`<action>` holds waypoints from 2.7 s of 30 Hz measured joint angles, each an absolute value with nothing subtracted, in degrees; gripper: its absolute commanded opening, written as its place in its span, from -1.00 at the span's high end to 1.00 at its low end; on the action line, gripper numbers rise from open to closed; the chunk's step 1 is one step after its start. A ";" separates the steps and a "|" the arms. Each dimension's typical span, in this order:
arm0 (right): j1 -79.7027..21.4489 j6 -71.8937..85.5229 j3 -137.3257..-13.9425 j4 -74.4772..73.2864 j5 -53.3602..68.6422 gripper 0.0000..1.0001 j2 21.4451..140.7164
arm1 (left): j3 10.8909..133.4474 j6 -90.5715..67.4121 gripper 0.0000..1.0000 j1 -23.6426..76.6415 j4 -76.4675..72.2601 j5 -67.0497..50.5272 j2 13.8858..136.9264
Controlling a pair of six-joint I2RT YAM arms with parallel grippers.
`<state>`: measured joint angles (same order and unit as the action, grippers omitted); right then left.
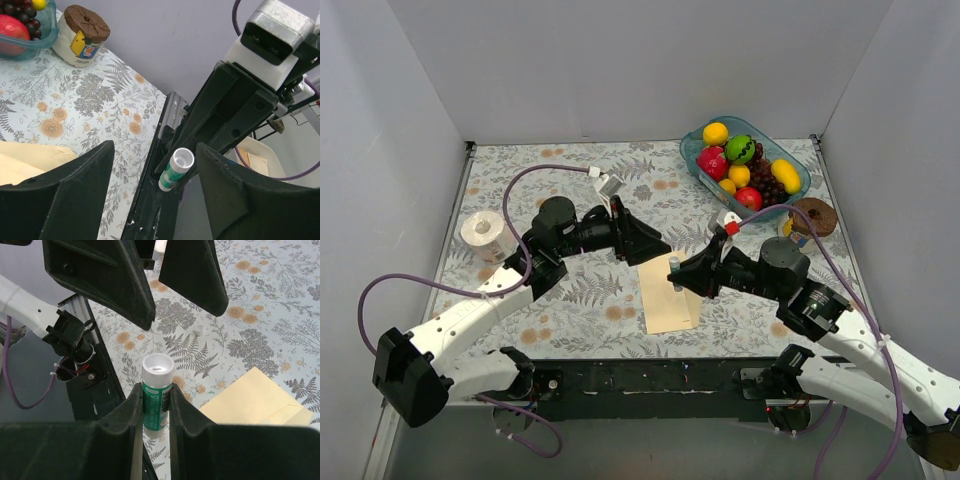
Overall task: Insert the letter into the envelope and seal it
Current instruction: Unscrew the solid glue.
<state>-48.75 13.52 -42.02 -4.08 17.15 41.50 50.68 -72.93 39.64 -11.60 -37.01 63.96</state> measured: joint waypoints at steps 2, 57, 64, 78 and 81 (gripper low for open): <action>-48.75 13.82 -42.02 -4.05 16.58 0.97 42.11 | 52.16 -72.71 -0.19 40.60 -9.56 -34.50 64.58; -48.71 15.51 -46.28 -3.73 5.63 0.97 39.77 | 58.41 -73.38 -0.52 55.33 -3.70 -4.73 64.58; -48.73 16.88 -46.54 -4.71 5.15 0.97 42.52 | 59.09 -74.39 -0.40 57.28 -1.65 5.04 65.34; -48.71 18.02 -46.50 -6.37 4.47 0.97 41.60 | 61.14 -71.64 -0.09 60.07 -0.86 6.22 69.41; -48.71 18.06 -46.50 -6.59 4.43 0.97 41.56 | 61.47 -70.13 0.18 60.60 -0.89 6.42 69.56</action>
